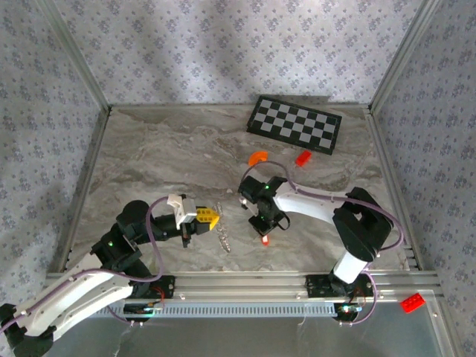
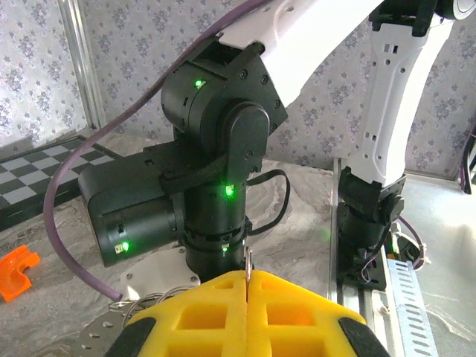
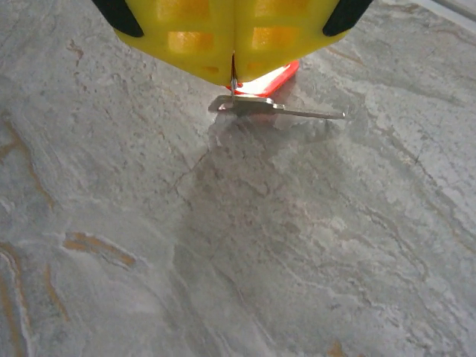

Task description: Put the keys on the keyring

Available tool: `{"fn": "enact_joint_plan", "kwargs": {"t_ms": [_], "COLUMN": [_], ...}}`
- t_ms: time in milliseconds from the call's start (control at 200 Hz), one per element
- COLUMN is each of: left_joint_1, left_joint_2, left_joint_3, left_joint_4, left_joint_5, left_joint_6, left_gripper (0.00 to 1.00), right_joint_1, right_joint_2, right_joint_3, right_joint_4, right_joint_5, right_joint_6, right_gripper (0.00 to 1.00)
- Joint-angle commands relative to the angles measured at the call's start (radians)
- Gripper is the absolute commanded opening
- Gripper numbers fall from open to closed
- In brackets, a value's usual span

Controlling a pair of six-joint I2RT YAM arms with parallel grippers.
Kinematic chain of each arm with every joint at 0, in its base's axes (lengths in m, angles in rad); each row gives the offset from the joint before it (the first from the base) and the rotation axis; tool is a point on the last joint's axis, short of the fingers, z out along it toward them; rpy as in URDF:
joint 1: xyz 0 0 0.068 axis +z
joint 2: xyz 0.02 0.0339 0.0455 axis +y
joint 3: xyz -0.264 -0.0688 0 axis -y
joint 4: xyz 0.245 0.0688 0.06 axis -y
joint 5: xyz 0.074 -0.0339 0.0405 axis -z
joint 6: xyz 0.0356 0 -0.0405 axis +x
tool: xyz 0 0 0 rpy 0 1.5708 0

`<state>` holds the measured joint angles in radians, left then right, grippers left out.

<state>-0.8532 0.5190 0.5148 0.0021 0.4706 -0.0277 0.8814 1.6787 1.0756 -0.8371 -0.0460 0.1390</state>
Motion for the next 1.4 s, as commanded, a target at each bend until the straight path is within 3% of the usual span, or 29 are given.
{"fn": "enact_joint_plan", "kwargs": {"t_ms": [0, 725, 950, 1394], "left_joint_1": [-0.007, -0.006, -0.006, -0.006], "left_joint_2": [-0.003, 0.003, 0.015, 0.013], "left_joint_3": [0.008, 0.004, 0.009, 0.011], "left_joint_4": [0.045, 0.044, 0.037, 0.035], "left_joint_5": [-0.009, -0.017, -0.016, -0.018], "left_joint_6": [0.006, 0.005, 0.008, 0.007], "left_gripper": [0.00, 0.00, 0.00, 0.00], "right_joint_1": [0.010, 0.019, 0.017, 0.009], "right_joint_2": [0.022, 0.092, 0.090, 0.075], "right_joint_3": [0.032, 0.045, 0.039, 0.009], "right_joint_4": [-0.015, 0.036, 0.051, 0.093], "right_joint_5": [0.038, -0.016, -0.047, -0.083], "right_joint_6": [-0.013, -0.012, -0.009, -0.003], "right_gripper": [0.00, 0.00, 0.08, 0.14]}}
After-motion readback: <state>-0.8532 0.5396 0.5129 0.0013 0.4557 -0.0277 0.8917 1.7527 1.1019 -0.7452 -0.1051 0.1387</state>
